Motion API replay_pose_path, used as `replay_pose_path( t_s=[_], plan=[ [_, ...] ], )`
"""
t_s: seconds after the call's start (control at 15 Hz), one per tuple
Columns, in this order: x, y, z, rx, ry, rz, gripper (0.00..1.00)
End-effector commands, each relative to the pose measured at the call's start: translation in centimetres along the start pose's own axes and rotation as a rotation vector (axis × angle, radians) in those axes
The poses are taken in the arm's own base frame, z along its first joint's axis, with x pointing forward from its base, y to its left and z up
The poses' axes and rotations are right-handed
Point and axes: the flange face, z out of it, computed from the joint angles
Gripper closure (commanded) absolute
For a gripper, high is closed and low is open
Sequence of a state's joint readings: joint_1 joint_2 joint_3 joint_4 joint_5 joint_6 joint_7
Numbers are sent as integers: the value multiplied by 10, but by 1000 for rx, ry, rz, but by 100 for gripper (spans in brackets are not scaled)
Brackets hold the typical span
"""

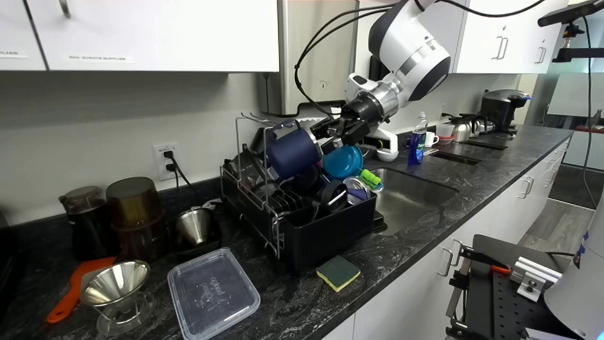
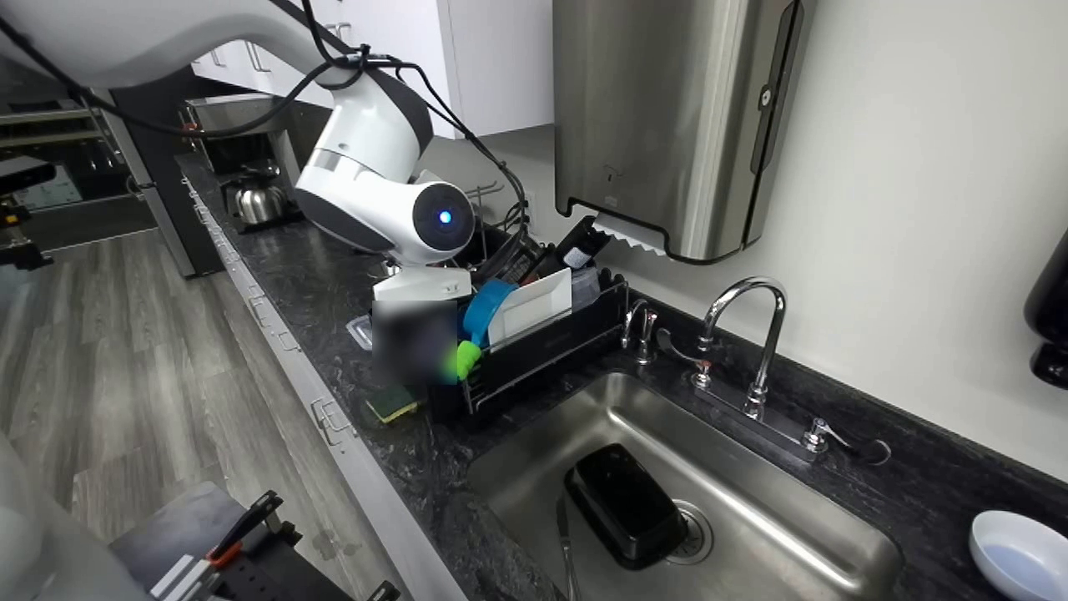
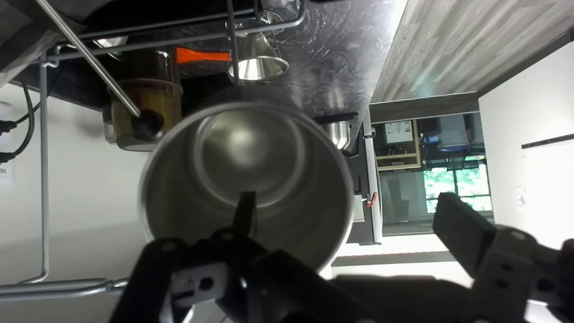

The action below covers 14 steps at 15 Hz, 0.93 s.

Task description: Put the cup in the sink

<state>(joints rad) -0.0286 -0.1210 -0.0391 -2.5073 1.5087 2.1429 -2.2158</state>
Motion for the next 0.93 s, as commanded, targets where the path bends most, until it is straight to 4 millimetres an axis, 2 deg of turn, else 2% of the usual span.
replay_pose_path(
  t_s=[0.0, 0.67, 0.73, 0.8, 0.87],
  plan=[
    [-2, 6, 5, -16, 7, -24, 0],
    [-2, 4, 11, -3, -1, -27, 0],
    [-2, 4, 11, -2, 0, -30, 25],
    [-2, 4, 11, 1, -1, -31, 26],
    [-2, 4, 11, 2, -1, -32, 34]
  ],
)
